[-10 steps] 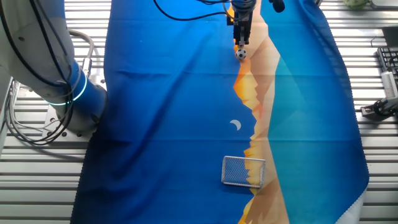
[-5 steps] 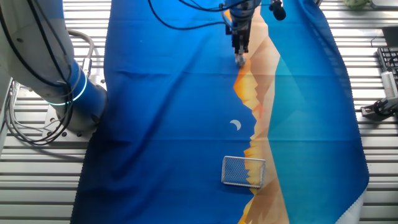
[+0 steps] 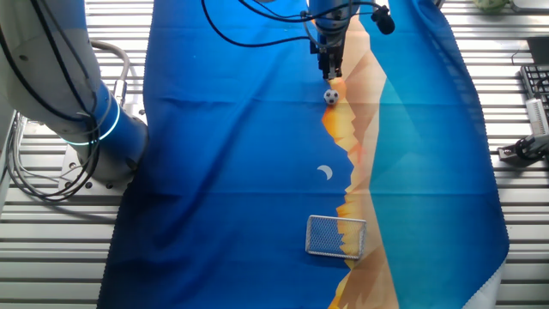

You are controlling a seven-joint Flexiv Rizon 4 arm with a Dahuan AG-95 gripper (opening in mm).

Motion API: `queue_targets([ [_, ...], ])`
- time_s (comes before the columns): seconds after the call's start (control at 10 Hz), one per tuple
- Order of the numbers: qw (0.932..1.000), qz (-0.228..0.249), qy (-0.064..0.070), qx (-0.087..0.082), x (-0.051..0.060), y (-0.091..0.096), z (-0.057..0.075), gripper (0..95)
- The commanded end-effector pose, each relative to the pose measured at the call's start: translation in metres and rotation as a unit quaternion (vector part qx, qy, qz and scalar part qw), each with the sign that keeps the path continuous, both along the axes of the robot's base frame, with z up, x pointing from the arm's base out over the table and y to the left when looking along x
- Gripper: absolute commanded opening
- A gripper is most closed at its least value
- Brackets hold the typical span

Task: Push the soccer ball into the goal

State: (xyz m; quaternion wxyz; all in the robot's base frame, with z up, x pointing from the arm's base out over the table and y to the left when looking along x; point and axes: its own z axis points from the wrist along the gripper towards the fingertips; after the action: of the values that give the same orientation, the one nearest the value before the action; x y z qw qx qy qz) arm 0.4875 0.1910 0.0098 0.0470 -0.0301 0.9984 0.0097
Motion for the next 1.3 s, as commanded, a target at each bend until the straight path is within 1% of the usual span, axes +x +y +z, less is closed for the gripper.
queue_targets([
  [0.1,1.0,0.0,0.0,0.0,-0.002,-0.002,0.002,0.0],
  [0.4,1.0,0.001,0.0,0.001,0.0,-0.009,0.005,0.0],
  [0.5,1.0,0.003,0.0,-0.001,0.001,-0.011,0.005,0.0],
  [0.7,1.0,0.003,0.001,0.001,0.005,-0.018,0.007,0.0],
  [0.9,1.0,0.001,0.003,0.003,0.009,-0.02,0.01,0.0],
  [1.1,1.0,0.0,0.002,0.005,0.011,-0.02,0.008,0.0],
  [1.2,1.0,0.0,0.0,0.006,0.011,-0.02,0.003,0.0],
  [1.3,1.0,0.001,0.001,0.005,0.011,-0.02,0.001,0.0],
])
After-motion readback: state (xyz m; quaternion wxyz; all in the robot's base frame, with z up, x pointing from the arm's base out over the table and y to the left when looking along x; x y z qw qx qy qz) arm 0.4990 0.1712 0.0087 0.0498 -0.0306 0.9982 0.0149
